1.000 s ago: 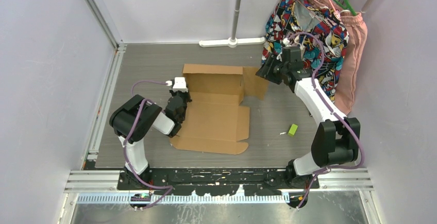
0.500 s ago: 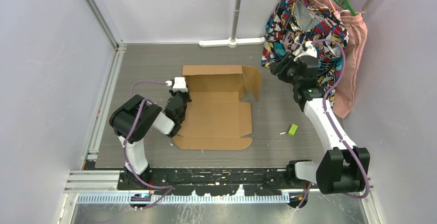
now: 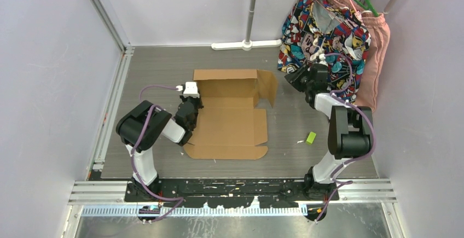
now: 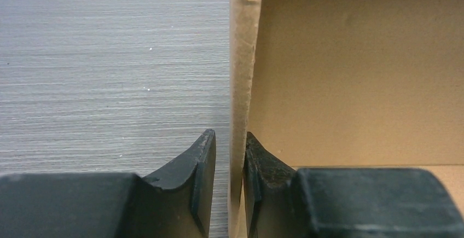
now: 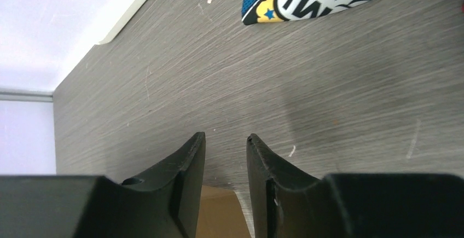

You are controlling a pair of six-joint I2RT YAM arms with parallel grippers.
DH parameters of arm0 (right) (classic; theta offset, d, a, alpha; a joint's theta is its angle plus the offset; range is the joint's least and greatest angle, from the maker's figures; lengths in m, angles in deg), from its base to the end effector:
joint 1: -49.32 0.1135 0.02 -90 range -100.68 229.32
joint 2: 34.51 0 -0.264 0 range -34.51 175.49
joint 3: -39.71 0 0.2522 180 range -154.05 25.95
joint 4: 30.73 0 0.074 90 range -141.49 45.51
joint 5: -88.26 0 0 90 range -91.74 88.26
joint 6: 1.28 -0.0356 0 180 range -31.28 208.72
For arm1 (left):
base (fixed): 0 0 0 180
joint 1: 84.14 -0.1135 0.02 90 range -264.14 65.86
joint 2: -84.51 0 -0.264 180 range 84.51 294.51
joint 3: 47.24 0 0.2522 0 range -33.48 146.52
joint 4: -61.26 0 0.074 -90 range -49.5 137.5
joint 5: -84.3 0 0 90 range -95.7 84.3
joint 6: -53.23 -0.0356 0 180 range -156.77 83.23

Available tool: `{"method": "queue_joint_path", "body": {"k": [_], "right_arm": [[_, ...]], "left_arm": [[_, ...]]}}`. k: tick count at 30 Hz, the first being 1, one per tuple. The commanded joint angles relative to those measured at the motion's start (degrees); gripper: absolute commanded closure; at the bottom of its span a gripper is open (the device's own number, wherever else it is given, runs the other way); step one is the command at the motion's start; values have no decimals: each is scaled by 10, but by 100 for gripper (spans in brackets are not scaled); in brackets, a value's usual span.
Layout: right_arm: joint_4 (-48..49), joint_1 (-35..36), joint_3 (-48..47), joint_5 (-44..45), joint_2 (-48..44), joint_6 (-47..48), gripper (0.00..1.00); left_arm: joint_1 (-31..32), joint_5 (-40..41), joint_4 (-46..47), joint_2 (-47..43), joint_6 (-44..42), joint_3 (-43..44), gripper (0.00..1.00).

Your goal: Fold the paper box

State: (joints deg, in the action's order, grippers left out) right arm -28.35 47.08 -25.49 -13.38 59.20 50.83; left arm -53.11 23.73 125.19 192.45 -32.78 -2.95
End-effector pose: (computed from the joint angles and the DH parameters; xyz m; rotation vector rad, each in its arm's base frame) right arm 0.3564 -0.0068 0.2086 0.5852 1.9844 0.5943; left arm 0.2817 -0.1491 0.1392 -0.0346 1.5667 -0.0786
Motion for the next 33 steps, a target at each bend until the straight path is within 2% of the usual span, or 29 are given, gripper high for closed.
{"method": "queue_joint_path", "body": {"k": [1, 7, 16, 24, 33], "right_arm": [[115, 1, -29, -71, 26, -21, 61], [189, 2, -11, -125, 59, -27, 62], [320, 7, 19, -215, 113, -58, 65], [447, 13, 84, -254, 126, -87, 64], [525, 15, 105, -290, 142, -124, 63]], "left_arm": [[-10, -14, 14, -7, -3, 14, 74], [-40, -86, -45, -22, 33, 26, 75], [-66, -151, -109, -27, 47, 55, 75], [-75, -188, -169, -28, 50, 87, 76], [-83, -231, -217, -21, 53, 118, 76]]}}
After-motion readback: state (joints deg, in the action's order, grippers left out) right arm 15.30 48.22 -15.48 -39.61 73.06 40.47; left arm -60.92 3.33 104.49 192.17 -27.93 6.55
